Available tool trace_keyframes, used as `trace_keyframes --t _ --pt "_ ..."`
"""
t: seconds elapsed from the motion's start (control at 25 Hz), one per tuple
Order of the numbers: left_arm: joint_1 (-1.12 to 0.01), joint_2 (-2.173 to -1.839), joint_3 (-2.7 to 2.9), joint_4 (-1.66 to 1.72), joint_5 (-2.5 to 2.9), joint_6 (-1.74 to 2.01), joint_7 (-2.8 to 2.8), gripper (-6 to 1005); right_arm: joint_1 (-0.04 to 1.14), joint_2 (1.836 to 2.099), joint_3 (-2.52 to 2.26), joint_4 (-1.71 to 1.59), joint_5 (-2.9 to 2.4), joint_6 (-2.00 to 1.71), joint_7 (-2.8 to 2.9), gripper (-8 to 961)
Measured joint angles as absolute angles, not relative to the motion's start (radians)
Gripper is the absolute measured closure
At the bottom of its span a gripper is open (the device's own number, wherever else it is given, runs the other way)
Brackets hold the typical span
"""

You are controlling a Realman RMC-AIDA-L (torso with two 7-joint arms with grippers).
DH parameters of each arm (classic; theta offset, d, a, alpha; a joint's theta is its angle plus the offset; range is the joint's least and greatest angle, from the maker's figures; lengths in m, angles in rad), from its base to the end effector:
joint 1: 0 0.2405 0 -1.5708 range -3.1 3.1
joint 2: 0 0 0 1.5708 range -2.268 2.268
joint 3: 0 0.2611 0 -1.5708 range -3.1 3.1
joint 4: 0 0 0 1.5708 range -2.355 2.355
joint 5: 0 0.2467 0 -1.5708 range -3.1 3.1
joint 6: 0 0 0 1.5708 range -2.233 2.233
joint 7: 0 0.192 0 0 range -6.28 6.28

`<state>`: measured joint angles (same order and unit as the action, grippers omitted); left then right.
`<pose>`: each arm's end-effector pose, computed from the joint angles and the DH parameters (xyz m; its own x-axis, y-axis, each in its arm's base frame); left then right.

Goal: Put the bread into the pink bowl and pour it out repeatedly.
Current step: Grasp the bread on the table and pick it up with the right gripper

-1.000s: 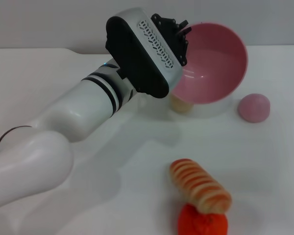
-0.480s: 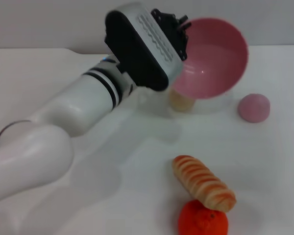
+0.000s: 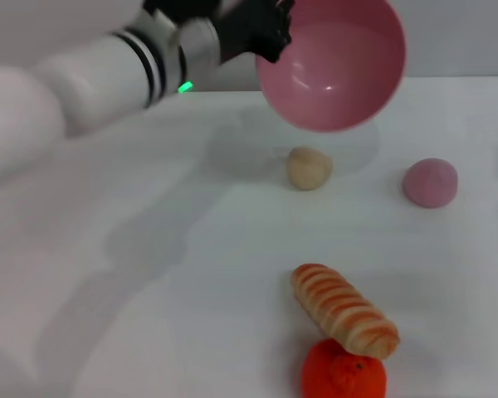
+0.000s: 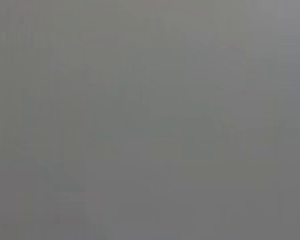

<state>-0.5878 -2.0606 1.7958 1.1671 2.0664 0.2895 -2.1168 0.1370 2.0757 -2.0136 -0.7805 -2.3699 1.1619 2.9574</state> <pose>-0.0789 0.4916 -0.0906 0.9460 -0.0075 0.3239 0.2411 -0.6519 -0.7190 0.2902 0.3823 0.0244 0.6383 0.3414 -0.6899 -0.7525 0.0879 -0.6527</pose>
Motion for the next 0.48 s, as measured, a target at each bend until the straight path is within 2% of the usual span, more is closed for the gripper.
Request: trace_keyframes --t 0.24,0.48 --pt "-0.704 -2.057 1.435 1.098 2.023 0.768 -2.120 955 0.150 2.074 -2.014 -0.781 -2.369 1.106 2.957 417" --pt "-0.832 -2.025 1.144 0.988 2.148 1.138 -2.125 955 0.173 2.071 -2.002 -0.789 -2.368 1.015 2.957 415"
